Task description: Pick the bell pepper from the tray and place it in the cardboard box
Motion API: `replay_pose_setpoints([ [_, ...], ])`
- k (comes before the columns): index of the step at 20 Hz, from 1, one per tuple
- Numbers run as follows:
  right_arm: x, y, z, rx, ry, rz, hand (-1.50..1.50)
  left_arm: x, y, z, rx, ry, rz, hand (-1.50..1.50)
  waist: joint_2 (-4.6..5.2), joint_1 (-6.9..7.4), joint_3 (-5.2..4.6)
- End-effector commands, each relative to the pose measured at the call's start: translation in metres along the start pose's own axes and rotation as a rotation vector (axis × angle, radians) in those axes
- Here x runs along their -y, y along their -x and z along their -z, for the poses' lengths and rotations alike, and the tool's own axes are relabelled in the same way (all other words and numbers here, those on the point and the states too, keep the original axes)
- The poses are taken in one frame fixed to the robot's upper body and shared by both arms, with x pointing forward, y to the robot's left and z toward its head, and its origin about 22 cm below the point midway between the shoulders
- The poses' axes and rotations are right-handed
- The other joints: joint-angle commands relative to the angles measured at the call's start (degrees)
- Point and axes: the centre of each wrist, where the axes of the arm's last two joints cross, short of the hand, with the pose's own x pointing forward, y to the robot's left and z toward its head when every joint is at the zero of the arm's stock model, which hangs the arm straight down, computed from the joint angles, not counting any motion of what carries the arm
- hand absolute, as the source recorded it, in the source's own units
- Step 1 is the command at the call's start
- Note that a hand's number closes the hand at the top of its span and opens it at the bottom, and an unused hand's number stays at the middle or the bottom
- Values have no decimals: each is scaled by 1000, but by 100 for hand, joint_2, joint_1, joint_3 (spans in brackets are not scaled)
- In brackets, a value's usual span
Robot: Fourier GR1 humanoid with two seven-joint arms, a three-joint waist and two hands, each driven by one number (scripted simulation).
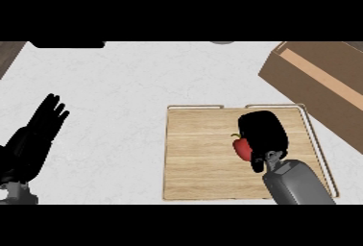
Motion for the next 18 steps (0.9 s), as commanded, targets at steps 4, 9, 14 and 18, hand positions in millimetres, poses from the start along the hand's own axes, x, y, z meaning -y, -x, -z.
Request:
replay_pose_setpoints([
  [4, -10, 25, 33, 153, -90, 276, 150, 4, -12, 0, 2, 17, -11, 0, 18, 78, 10],
  [9, 14, 53, 27, 131, 42, 242, 150, -13, -12, -4, -6, -3, 6, 0, -5, 0, 3],
  [14, 51, 46, 17, 161, 163, 258, 150, -1, -6, -4, -7, 5, -3, 0, -11, -22, 1],
  [18, 100, 31, -16, 216, 331, 296, 150, -4, 0, 6, 16, -11, 3, 0, -23, -82, -3],
])
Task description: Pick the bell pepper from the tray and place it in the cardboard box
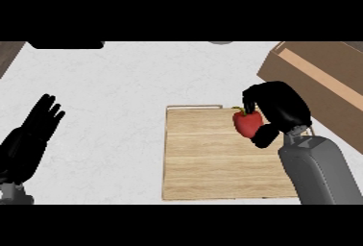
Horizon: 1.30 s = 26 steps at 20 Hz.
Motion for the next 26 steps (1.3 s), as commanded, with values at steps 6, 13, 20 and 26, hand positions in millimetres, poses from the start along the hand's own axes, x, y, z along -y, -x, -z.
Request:
replay_pose_setpoints([
  [6, 94, -24, -59, -39, 371, 63, 150, -10, 10, 3, -25, 3, -5, 0, -21, -62, -3],
  [13, 146, 16, -68, -228, 498, 91, 150, 11, -1, 1, 5, 6, -15, 0, 2, 17, 2],
  [20, 180, 68, -39, -302, 504, 87, 150, -7, -6, 5, 5, 15, 4, 0, 22, 71, 2],
  [26, 159, 106, -23, -303, 472, 44, 150, 7, -15, 13, 14, 16, 3, 0, 22, 49, 4],
])
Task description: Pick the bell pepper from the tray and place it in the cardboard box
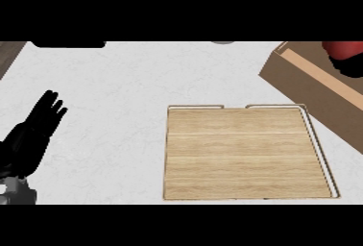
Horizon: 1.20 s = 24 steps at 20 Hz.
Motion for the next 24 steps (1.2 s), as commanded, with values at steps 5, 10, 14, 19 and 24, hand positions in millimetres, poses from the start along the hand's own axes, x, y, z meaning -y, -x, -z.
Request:
replay_pose_setpoints([
  [5, -39, 38, 29, 33, -2, 23, 150, 17, 16, 13, -2, 4, 6, 0, 19, -11, 1],
  [10, -92, 64, 27, 17, -49, 31, 150, 3, 4, 1, -4, -1, 5, 0, 13, 7, 3],
  [14, -105, 76, 41, -13, -130, 64, 150, 10, -6, -13, 1, 5, 7, 0, 10, 68, 5],
  [19, -146, 102, 35, -209, -272, 85, -150, 9, 5, 12, -5, 20, 11, 0, 66, 84, 5],
  [24, -145, 130, 40, -94, -313, 148, -150, 6, 5, 12, -2, 9, 0, 0, 46, 86, 7],
])
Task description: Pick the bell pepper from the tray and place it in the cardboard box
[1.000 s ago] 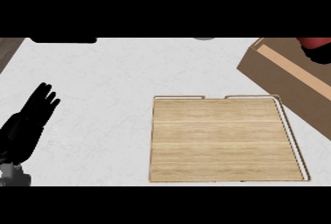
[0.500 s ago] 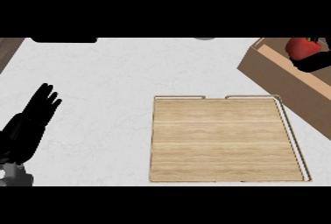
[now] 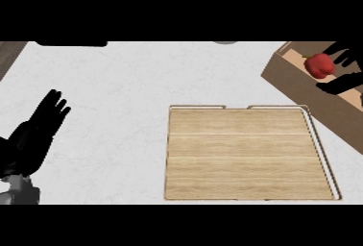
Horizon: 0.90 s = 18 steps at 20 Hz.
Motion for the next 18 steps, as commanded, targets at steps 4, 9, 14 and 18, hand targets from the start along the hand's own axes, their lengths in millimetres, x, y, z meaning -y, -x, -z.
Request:
replay_pose_setpoints([
  [4, -26, 1, 0, 96, 80, 191, -150, -12, -8, -13, 4, -13, 6, 0, -17, -25, 20],
  [9, 15, 18, 1, 64, 267, 546, -150, -11, 2, -2, 0, -19, -14, 0, -7, -85, 20],
  [14, 43, 66, -16, 37, 339, 720, -150, 4, 9, -9, -12, -3, -14, 0, -22, -110, 20],
  [18, 53, 111, -36, -23, 356, 731, -150, 1, 11, -3, -16, -20, -16, 0, -3, -89, 20],
])
